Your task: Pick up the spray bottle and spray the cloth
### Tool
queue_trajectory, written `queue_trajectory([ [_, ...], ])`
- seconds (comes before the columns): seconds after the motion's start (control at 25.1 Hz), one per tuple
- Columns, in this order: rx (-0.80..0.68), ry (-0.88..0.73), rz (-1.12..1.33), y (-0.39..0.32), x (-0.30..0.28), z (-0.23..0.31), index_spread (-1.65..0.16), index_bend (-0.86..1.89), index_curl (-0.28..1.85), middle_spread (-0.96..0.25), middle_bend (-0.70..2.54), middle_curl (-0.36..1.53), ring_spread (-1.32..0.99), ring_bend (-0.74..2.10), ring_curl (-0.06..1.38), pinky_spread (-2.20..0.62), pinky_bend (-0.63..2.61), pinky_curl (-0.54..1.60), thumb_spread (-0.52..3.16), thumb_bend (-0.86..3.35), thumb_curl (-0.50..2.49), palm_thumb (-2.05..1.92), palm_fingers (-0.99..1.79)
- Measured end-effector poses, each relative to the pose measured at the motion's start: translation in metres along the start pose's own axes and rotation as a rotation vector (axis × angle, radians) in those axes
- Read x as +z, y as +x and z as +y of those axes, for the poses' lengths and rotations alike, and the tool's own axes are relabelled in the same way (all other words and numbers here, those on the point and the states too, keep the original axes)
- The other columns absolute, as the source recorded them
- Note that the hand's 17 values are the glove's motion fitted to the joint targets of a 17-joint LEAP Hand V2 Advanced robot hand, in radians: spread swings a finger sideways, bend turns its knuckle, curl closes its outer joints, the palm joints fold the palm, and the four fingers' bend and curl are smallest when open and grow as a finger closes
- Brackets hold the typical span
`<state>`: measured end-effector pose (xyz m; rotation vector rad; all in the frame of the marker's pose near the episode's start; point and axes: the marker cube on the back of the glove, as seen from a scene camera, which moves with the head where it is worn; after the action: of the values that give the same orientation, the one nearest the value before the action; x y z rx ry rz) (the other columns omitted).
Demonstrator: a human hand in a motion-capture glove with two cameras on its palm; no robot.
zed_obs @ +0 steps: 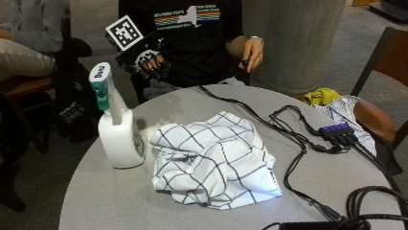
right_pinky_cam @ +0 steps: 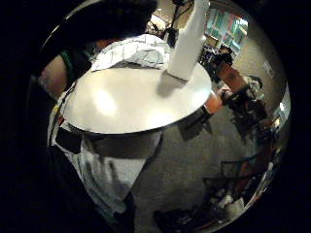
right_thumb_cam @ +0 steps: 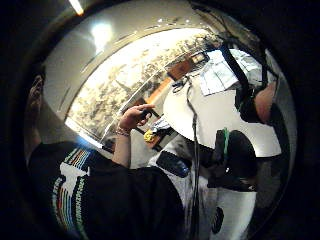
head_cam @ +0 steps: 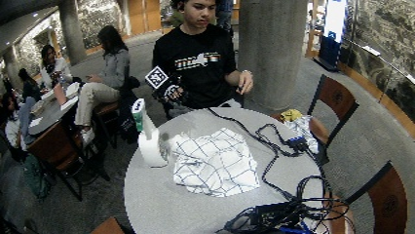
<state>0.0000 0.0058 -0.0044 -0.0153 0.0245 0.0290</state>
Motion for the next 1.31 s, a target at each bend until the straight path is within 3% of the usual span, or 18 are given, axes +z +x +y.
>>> queue_trajectory([
  [0.4, 0.096, -0.006, 0.084, -0.008, -0.011, 0.018, -0.21, 0.34, 0.27, -0.09, 0.45, 0.24, -0.13, 0.30, 0.22, 0.06, 0.20, 0.14, 0.66, 0.38, 0.25, 0.74, 1.03],
  [0.88, 0.002, -0.086, 0.091, -0.019, -0.007, 0.007, -0.28, 0.22, 0.32, -0.11, 0.40, 0.31, -0.14, 0.19, 0.25, 0.08, 0.18, 0.18, 0.92, 0.27, 0.31, 0.74, 0.92],
  [1.11, 0.099, -0.068, 0.078, -0.009, -0.011, 0.011, -0.32, 0.14, 0.32, -0.11, 0.37, 0.33, -0.13, 0.20, 0.26, 0.10, 0.19, 0.19, 1.01, 0.22, 0.32, 0.73, 0.89],
  [1.31, 0.193, -0.009, -0.118, 0.004, -0.007, 0.008, -0.37, 0.01, 0.26, -0.12, 0.29, 0.33, -0.12, 0.27, 0.30, 0.13, 0.30, 0.23, 1.03, 0.15, 0.32, 0.68, 0.74],
])
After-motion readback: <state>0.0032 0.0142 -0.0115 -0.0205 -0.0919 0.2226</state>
